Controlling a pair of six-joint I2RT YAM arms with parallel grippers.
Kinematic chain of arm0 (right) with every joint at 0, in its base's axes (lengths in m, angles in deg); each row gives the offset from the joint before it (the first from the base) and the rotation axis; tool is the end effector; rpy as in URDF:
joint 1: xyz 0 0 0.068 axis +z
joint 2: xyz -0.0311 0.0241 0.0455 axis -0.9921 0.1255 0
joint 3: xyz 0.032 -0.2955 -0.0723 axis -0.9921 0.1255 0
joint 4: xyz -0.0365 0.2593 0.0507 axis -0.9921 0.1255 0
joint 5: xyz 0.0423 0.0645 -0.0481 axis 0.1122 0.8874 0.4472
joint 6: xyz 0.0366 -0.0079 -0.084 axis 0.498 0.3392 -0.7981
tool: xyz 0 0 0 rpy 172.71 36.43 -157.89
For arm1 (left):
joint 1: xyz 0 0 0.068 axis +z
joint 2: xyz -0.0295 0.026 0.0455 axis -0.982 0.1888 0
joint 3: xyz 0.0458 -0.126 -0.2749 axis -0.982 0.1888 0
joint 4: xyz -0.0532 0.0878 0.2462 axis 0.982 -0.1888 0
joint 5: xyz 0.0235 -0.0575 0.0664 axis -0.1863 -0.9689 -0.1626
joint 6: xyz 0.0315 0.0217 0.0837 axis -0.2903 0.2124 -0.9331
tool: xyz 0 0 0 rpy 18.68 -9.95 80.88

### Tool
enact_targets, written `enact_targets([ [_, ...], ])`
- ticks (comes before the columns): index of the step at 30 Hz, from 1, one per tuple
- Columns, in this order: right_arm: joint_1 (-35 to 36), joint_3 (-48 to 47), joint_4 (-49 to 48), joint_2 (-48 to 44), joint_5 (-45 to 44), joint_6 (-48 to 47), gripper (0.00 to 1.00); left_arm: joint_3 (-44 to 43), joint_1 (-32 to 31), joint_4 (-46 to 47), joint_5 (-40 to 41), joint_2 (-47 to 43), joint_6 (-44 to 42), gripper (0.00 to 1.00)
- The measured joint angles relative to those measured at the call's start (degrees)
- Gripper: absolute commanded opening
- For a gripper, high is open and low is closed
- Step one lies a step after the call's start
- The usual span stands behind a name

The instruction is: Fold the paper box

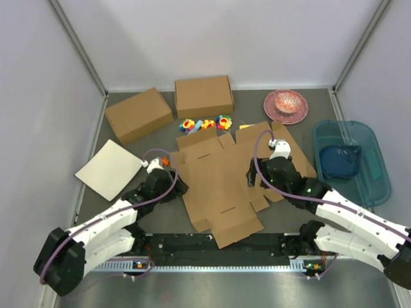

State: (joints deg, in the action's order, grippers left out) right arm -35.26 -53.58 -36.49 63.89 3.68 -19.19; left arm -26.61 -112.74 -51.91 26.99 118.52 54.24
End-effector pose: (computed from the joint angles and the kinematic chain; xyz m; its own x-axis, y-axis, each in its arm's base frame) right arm 0.1623 0.1291 0.2552 -0.5960 0.0834 -0.7986 -0.1727 0.9580 0.2289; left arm 0.1630 -0.0945 0.1524 -0.7246 -0.4604 -0.5128 -0.1782 0.8440 -0.5059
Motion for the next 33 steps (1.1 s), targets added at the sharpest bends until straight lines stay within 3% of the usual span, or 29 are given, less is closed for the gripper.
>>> enact_targets([
  [10, 0.0, 2.19, 0.33, -2.69, 0.81, 0.57, 0.98, 1.51, 0.0, 11.39, -2.93, 6.78, -0.28, 0.71],
  [13, 0.0, 2.16, 0.33, -3.45, 0.81, 0.57, 0.98, 2.49, 0.0, 15.06, -3.67, 7.82, -0.33, 0.54],
  [14, 0.0, 2.16, 0.33, -3.61, 0.83, 0.57, 0.98, 3.04, 0.0, 16.15, -4.02, 8.17, -0.35, 0.35],
  [17, 0.0, 2.16, 0.42, -3.91, 0.85, 0.55, 0.98, 4.81, 0.13, 18.08, -5.42, 8.31, -0.92, 0.12],
  [19, 0.0, 2.16, 0.59, -4.31, 0.85, 0.55, 0.98, 5.84, 0.24, 19.19, -5.92, 8.0, -0.37, 0.02],
  [23, 0.0, 2.16, 1.07, -5.64, 0.92, 0.57, 0.96, 5.92, 0.22, 20.37, -7.15, 5.18, -0.35, 0.0],
  [28, 0.0, 1.29, 3.39, -7.72, 1.9, 0.55, 0.95, 2.08, 0.22, 8.68, -6.8, -1.14, -4.07, 0.02],
  [33, 0.0, -5.49, 6.47, -10.01, 2.67, -0.85, 0.95, -7.91, 0.24, 0.52, -7.23, -6.97, -11.96, 0.01],
])
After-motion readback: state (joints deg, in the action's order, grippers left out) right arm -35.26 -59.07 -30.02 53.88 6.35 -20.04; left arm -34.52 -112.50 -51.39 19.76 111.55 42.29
